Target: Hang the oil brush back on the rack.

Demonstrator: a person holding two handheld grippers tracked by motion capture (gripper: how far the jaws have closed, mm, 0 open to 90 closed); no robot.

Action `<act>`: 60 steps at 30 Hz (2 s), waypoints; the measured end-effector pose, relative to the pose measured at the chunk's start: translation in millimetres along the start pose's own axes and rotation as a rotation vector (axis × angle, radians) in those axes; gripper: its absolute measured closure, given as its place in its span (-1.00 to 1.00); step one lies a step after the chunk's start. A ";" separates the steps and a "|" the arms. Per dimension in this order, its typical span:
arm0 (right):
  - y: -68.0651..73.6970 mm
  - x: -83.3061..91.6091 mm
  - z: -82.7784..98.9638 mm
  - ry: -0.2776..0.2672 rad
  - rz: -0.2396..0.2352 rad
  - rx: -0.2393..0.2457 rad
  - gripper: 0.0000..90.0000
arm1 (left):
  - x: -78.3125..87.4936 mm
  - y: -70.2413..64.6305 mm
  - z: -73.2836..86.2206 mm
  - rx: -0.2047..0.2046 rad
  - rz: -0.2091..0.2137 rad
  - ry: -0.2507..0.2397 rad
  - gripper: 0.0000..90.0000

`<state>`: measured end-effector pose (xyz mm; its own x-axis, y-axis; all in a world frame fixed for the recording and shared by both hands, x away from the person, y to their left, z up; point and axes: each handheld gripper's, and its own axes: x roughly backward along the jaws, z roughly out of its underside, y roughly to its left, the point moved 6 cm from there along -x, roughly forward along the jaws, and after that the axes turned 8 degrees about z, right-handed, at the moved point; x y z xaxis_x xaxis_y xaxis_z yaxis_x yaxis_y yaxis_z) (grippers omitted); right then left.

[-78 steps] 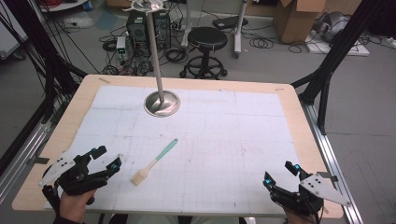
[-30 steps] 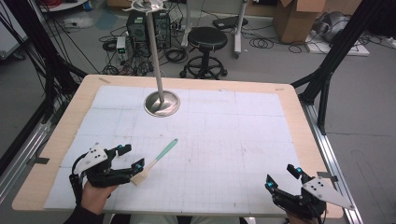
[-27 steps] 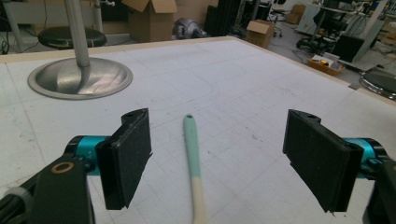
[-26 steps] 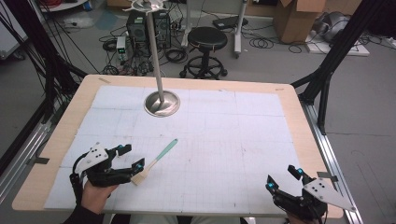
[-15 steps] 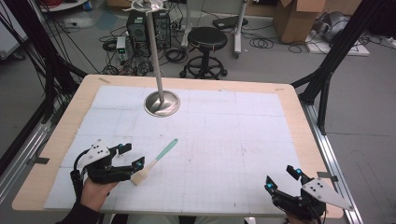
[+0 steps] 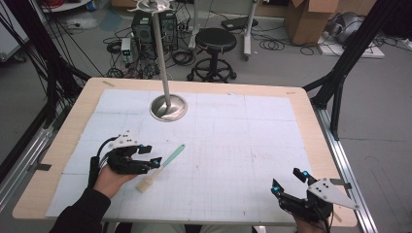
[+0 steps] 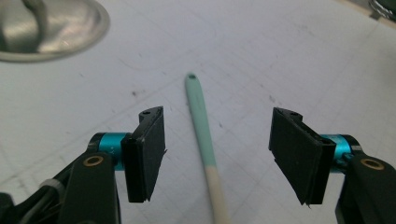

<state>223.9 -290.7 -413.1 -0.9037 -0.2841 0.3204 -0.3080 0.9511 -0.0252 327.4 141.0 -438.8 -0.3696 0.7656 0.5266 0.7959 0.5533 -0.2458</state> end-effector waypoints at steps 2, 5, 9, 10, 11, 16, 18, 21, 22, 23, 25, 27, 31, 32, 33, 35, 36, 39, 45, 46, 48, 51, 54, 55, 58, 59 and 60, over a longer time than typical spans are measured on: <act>0.0 0.1 -0.1 -0.002 0.000 0.002 -0.57 | -4.6 2.3 2.2 0.008 -0.004 0.025 -0.21; -0.5 1.0 -0.6 -0.005 -0.002 -0.009 -0.57 | -17.2 2.8 8.3 0.018 0.004 0.086 -0.12; 0.2 0.9 0.1 -0.001 -0.005 -0.003 -0.57 | -25.6 1.2 16.9 -0.012 -0.020 0.171 0.10; 0.0 1.1 0.1 -0.001 -0.005 -0.003 -0.57 | -26.9 1.5 19.1 -0.019 -0.031 0.193 0.12; 0.1 1.3 0.1 -0.003 -0.005 -0.003 -0.57 | -28.1 1.6 21.4 -0.019 -0.036 0.212 0.14; -0.4 3.0 0.0 -0.006 0.001 -0.002 -0.57 | -28.1 0.9 22.9 -0.015 -0.040 0.239 0.34; -1.0 3.7 -0.3 -0.007 0.007 -0.001 -0.57 | -28.2 1.4 24.3 -0.009 -0.042 0.251 0.37; -0.7 4.2 0.2 -0.007 0.007 -0.003 -0.56 | -29.2 -0.5 26.0 -0.017 -0.044 0.270 0.43; -0.8 4.2 -0.1 -0.010 0.008 -0.001 -0.56 | -29.8 -1.3 26.0 -0.021 -0.045 0.271 0.43; -0.8 4.2 -0.1 -0.010 0.008 -0.001 -0.56 | -30.2 -1.6 25.9 -0.023 -0.049 0.270 0.43; -0.8 4.7 -0.3 -0.011 0.006 -0.002 -0.52 | -30.2 -1.3 26.0 -0.023 -0.056 0.273 0.45; -1.1 4.6 -0.6 -0.014 0.007 0.000 -0.52 | -30.2 -1.4 26.3 -0.031 -0.073 0.276 0.52; -0.9 5.3 -0.8 -0.015 0.010 -0.001 -0.52 | -31.4 -3.6 26.3 -0.036 -0.093 0.286 0.71; -0.9 5.3 -0.8 -0.015 0.010 -0.001 -0.52 | -31.4 -3.6 26.3 -0.036 -0.093 0.286 0.76; -1.0 5.9 -1.2 -0.020 0.011 -0.001 -0.52 | -31.7 -4.9 26.6 -0.041 -0.096 0.289 0.78; -1.3 6.2 -1.1 -0.018 0.012 0.002 -0.52 | -31.7 -5.0 26.5 -0.038 -0.098 0.291 0.79; -1.3 6.1 -1.3 -0.020 0.012 0.000 -0.52 | -31.5 -4.5 26.5 -0.031 -0.096 0.291 0.79; -0.9 5.0 -1.0 -0.016 0.011 0.002 -0.52 | -31.5 -3.9 26.5 -0.019 -0.091 0.287 0.80; -0.8 5.0 -0.6 -0.013 0.012 0.004 -0.52 | -30.1 -2.3 28.4 -0.004 -0.078 0.249 0.82; -0.8 5.0 -0.5 -0.013 0.013 0.006 -0.52 | -28.4 -1.3 30.4 0.008 -0.070 0.220 0.82; -0.9 4.9 -0.4 -0.012 0.013 0.005 -0.52 | -27.6 -0.7 31.2 0.014 -0.064 0.206 0.82; -0.7 4.2 -0.6 -0.015 0.014 0.008 -0.52 | -24.8 0.3 32.1 0.026 -0.059 0.186 0.83; -0.6 4.6 -0.6 -0.012 0.016 0.010 -0.52 | -20.2 -1.6 28.8 0.029 -0.040 0.153 0.83; -0.6 4.6 -0.6 -0.012 0.016 0.010 -0.52 | -18.4 -2.6 27.0 0.028 -0.039 0.134 0.83; -0.7 4.5 -0.7 -0.013 0.016 0.009 -0.52 | -12.2 -5.1 22.4 0.030 -0.028 0.085 0.83; -0.7 4.5 -0.6 -0.013 0.016 0.009 -0.52 | -10.1 -5.9 21.3 0.027 -0.026 0.073 0.83; -0.8 4.5 -0.5 -0.013 0.016 0.011 -0.52 | -8.4 -7.4 19.8 0.025 -0.020 0.054 0.83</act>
<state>220.3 -292.7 -411.1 -0.9121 -0.2706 0.3080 -0.2967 0.9541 -0.0405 315.1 137.0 -457.6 -0.3587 0.7357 0.5745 0.7760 0.5771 -0.2545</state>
